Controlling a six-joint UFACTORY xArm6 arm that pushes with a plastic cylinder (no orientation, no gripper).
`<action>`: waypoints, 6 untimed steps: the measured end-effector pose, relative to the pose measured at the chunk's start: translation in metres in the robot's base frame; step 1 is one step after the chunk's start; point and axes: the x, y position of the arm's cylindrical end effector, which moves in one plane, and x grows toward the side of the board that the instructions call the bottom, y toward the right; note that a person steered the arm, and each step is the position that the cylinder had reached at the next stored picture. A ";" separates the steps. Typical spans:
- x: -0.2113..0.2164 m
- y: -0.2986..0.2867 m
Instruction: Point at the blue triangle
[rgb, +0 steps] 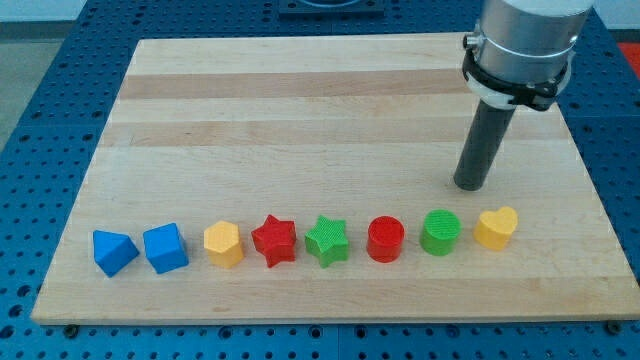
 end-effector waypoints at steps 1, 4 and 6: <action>0.000 0.000; 0.040 0.082; 0.122 0.034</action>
